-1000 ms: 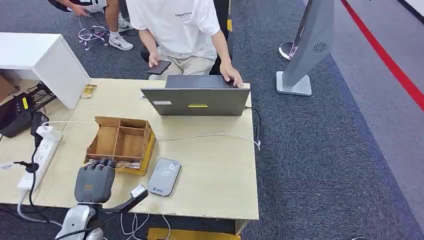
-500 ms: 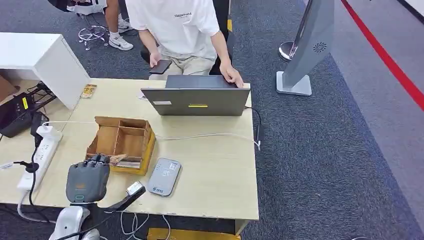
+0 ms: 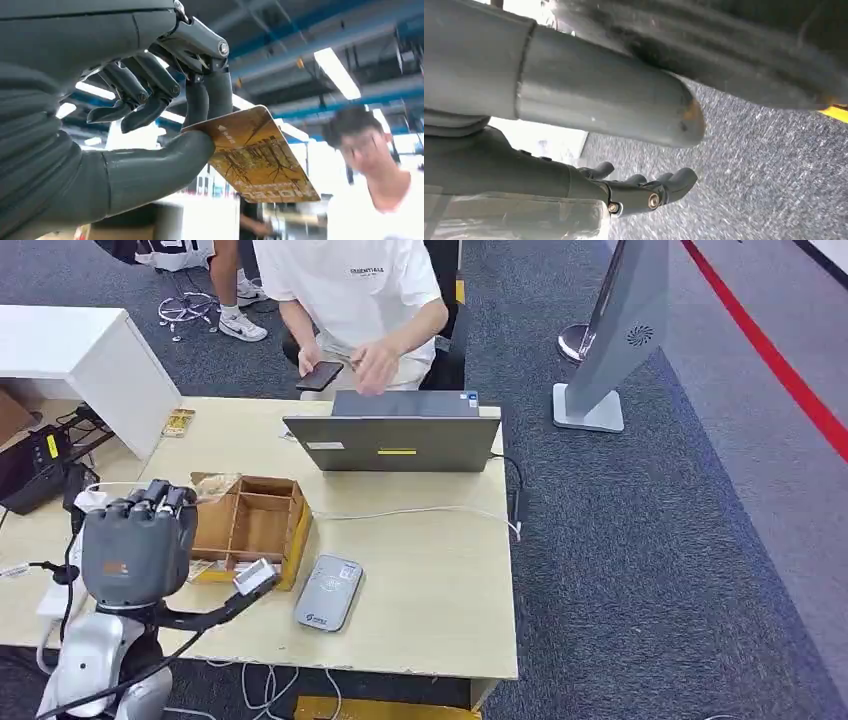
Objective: Pass the card to the sensor for recognition and then transmit it.
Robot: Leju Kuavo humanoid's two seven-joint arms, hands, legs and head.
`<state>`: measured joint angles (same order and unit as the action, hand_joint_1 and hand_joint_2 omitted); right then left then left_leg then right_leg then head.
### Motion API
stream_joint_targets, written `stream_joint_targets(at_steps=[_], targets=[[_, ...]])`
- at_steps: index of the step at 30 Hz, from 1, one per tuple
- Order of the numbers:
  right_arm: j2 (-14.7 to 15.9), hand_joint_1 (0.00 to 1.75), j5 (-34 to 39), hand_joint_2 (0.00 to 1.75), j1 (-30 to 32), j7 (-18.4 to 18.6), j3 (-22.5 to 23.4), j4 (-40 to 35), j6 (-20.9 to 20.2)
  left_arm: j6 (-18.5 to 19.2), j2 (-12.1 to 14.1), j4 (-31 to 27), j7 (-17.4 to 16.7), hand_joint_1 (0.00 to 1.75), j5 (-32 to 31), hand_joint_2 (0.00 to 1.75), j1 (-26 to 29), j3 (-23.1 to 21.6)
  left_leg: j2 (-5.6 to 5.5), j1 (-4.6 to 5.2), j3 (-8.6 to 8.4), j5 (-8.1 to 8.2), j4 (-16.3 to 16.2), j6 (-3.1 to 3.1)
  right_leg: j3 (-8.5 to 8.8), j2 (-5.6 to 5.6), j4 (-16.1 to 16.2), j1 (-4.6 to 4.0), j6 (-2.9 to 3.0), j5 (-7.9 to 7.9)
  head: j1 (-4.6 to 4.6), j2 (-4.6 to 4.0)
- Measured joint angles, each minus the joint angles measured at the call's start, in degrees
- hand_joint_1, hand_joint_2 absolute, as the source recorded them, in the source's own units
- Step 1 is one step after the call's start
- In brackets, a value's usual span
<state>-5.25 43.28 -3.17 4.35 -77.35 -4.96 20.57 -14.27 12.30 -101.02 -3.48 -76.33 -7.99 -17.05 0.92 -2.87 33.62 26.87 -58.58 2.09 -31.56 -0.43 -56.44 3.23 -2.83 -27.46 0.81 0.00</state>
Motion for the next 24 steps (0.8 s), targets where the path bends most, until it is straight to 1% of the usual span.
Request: stream_joint_targets(at_steps=[2,4,5,7,8,9,12,14,17,18,22,24], targets=[[0.0,0.0,-0.74,0.0,0.04,0.33,-0.59,-0.02,0.0,-0.26,-0.42,1.86,-0.94,1.75,-1.88,1.75,-4.59,-0.33,0.0,0.0,-0.02,-0.03,0.0,-0.02,0.0,0.02,0.0,0.0,-0.04,0.05,-0.02,0.0],[0.02,0.0,-0.98,0.0,0.03,0.55,-1.2,-0.09,0.0,-0.06,-1.07,6.13,-2.08,1.75,-3.54,1.75,-9.17,-0.5,0.0,0.0,-0.01,-0.1,-0.01,-0.02,-0.01,0.02,0.0,0.0,-0.01,0.11,-0.02,0.0],[0.02,0.0,-1.26,0.0,0.03,1.21,-1.57,-0.2,0.0,0.4,-1.59,8.97,-2.77,1.75,-4.64,1.75,-11.6,-0.61,0.01,0.0,-0.01,-0.12,-0.01,-0.02,-0.01,0.02,0.0,0.0,-0.01,0.17,-0.04,0.0],[-0.35,0.0,-1.64,0.0,-0.25,4.73,-2.01,-0.42,0.0,0.37,-2.38,14.72,-3.54,1.75,-6.45,1.75,-16.27,-1.03,0.01,0.0,0.0,-0.21,-0.02,-0.01,-0.02,0.03,-0.01,0.0,0.03,0.21,-0.02,0.0],[-0.61,0.0,-1.66,0.0,-0.45,5.38,-2.25,-0.74,0.0,0.26,-2.99,18.04,-4.02,1.75,-7.38,1.75,-18.98,-1.33,0.02,-0.01,0.06,-0.23,-0.02,-0.01,-0.07,0.07,-0.02,-0.01,0.06,0.27,-0.02,0.0],[-0.63,0.0,-1.68,0.0,-0.58,4.61,-2.34,-0.98,0.35,0.55,-3.52,19.92,-4.22,1.75,-7.98,1.75,-21.23,-1.42,0.05,-0.01,0.07,-0.26,-0.02,0.02,-0.12,0.11,-0.02,-0.01,0.06,0.32,-0.04,0.0],[-0.13,0.0,-1.4,0.0,-0.82,0.15,-2.34,-1.49,1.6,2.69,-5.16,23.3,-4.44,1.75,-9.0,1.75,-26.54,-1.97,0.11,0.01,0.07,-0.25,-0.02,0.02,-0.13,0.16,-0.01,0.01,0.05,0.32,-0.02,0.0],[0.04,0.0,-1.31,0.0,-0.81,-0.53,-2.34,-1.71,1.6,3.25,-6.21,24.72,-4.61,1.75,-9.31,1.75,-28.31,-2.69,0.09,0.01,0.09,-0.25,-0.04,0.02,-0.12,0.14,-0.01,0.01,0.05,0.32,0.02,0.0],[0.17,0.0,-1.16,0.0,-0.74,-0.74,-2.32,-1.7,1.6,3.5,-7.17,25.66,-4.63,1.75,-9.29,1.75,-29.26,-3.41,0.11,0.01,0.1,-0.24,-0.04,0.02,-0.17,0.17,-0.01,0.01,0.05,0.32,0.02,0.0],[0.2,0.0,-0.88,0.0,-0.73,-0.72,-2.34,-1.7,1.6,3.5,-7.38,25.72,-4.37,0.0,-9.12,1.75,-29.31,-3.71,0.12,0.01,0.1,-0.24,-0.04,0.02,-0.18,0.18,-0.01,0.01,0.05,0.32,0.0,0.0],[0.28,0.0,-0.72,0.0,-0.74,-0.46,-2.34,-1.71,1.6,3.96,-8.02,25.79,-3.01,0.0,-7.14,1.75,-29.28,-4.63,0.12,0.0,0.12,-0.24,-0.03,0.02,-0.2,0.17,-0.01,0.0,0.05,0.31,0.02,0.0],[0.31,0.0,-0.72,0.0,-0.72,-0.28,-2.34,-1.7,1.6,3.78,-8.28,25.48,-2.99,0.0,-6.58,1.75,-29.13,-4.74,0.12,0.0,0.13,-0.24,-0.03,0.02,-0.2,0.17,-0.01,0.0,0.05,0.31,0.02,0.0]])
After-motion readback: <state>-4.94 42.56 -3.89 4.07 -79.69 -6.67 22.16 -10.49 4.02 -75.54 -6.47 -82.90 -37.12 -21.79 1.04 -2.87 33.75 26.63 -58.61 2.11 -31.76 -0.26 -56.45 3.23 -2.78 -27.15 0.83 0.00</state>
